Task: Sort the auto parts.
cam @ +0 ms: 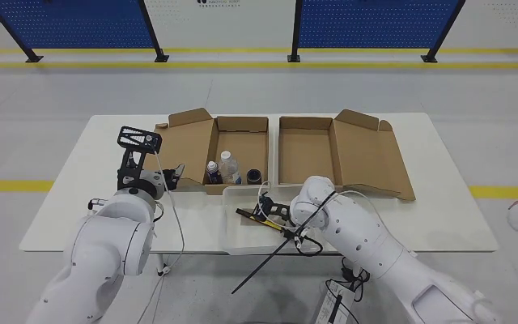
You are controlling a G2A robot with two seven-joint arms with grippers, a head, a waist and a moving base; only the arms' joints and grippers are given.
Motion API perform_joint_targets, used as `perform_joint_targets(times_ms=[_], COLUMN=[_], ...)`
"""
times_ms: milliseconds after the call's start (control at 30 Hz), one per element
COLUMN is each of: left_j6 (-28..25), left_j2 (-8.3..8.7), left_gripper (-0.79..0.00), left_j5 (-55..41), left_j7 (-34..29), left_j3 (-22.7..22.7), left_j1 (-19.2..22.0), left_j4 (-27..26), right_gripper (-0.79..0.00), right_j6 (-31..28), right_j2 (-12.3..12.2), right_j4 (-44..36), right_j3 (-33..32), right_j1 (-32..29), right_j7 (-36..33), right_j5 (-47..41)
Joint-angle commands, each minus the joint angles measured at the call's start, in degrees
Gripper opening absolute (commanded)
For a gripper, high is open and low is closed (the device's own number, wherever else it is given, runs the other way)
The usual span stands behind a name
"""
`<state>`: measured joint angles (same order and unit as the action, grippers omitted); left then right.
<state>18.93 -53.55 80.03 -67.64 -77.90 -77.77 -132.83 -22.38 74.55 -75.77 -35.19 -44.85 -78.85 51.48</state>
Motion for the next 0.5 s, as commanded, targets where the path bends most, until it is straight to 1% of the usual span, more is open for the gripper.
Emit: perform_joint_targets(times_ms=[0,133,233,300,333,367,400,467], left_j6=[0.0,0.0,0.0,0.0,0.0,0.0,0.0,0.0], left_j2=[0.00,0.00,0.00,0.00,0.00,0.00,0.00,0.00], left_gripper=[0.000,0.000,0.000,0.000,0.000,0.000,0.000,0.000], left_j5=[0.0,0.0,0.0,0.0,0.0,0.0,0.0,0.0], left_j7=[0.0,0.0,0.0,0.0,0.0,0.0,0.0,0.0], left_j3=[0.0,0.0,0.0,0.0,0.0,0.0,0.0,0.0], left_j1=[0.0,0.0,0.0,0.0,0.0,0.0,0.0,0.0], left_j4=[0.0,0.0,0.0,0.0,0.0,0.0,0.0,0.0], right_gripper=[-0.468,-0.474,-0.517,-0.582,-0.656,-0.763,-0.785,-0.785], right_j6=[0.1,0.1,0.0,-0.1,-0.1,-0.1,-0.1,-0.2], right_j2=[0.1,0.2,0.4,0.4,0.5,0.5,0.5,0.5], right_j4=[0.3,1.1,1.5,1.7,1.8,1.9,2.0,2.3], right_j3=[0.2,0.6,0.8,0.9,0.9,0.9,0.9,0.9], right_j1=[0.0,0.0,0.1,0.2,0.3,0.3,0.3,0.5], right_j7=[0.0,0.3,0.7,0.7,0.8,0.8,0.9,1.1], right_j5=[-0.1,-0.2,-0.4,-0.5,-0.5,-0.5,-0.6,-0.6])
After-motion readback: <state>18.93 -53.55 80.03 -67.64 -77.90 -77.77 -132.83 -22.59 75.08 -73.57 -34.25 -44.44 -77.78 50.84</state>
